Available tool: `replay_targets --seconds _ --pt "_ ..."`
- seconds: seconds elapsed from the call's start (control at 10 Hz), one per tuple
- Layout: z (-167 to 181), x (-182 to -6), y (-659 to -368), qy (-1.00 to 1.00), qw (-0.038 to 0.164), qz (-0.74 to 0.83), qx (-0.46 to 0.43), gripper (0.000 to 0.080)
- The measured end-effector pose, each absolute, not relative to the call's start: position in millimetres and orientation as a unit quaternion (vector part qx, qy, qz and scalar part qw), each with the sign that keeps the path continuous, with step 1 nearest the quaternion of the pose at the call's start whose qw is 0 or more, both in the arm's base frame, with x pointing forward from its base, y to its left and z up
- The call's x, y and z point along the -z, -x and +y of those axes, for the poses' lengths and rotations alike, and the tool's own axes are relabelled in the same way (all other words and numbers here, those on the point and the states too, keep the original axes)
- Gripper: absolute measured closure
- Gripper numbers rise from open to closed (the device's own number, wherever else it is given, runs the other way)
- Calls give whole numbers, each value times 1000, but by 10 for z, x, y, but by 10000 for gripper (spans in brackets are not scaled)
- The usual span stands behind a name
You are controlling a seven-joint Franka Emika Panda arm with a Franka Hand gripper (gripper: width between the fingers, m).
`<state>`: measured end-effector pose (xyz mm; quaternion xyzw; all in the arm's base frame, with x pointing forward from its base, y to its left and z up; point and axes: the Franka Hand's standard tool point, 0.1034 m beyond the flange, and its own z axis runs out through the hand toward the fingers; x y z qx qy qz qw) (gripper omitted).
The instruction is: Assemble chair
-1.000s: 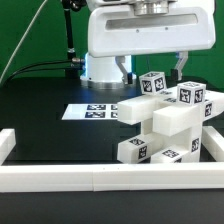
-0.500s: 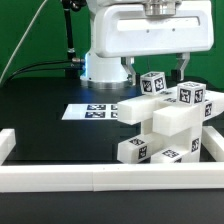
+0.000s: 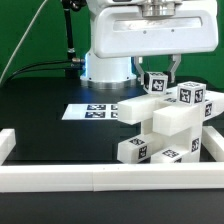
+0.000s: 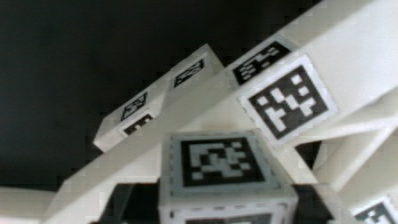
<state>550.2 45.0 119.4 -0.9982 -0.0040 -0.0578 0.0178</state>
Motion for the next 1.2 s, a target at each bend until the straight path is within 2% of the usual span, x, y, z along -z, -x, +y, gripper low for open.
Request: replay_targets --seconds 0.7,0.9,1.0,1.1,1.2 --pt "465 -1190 -5521 950 35 305 54 515" --pt "432 -1193 -5522 919 53 388 47 515" --pt "434 -1193 -5522 923 52 378 48 503" --pt "433 -1190 -5521 930 51 362 49 321" --pt "437 -1189 -5521 930 51 360 49 321"
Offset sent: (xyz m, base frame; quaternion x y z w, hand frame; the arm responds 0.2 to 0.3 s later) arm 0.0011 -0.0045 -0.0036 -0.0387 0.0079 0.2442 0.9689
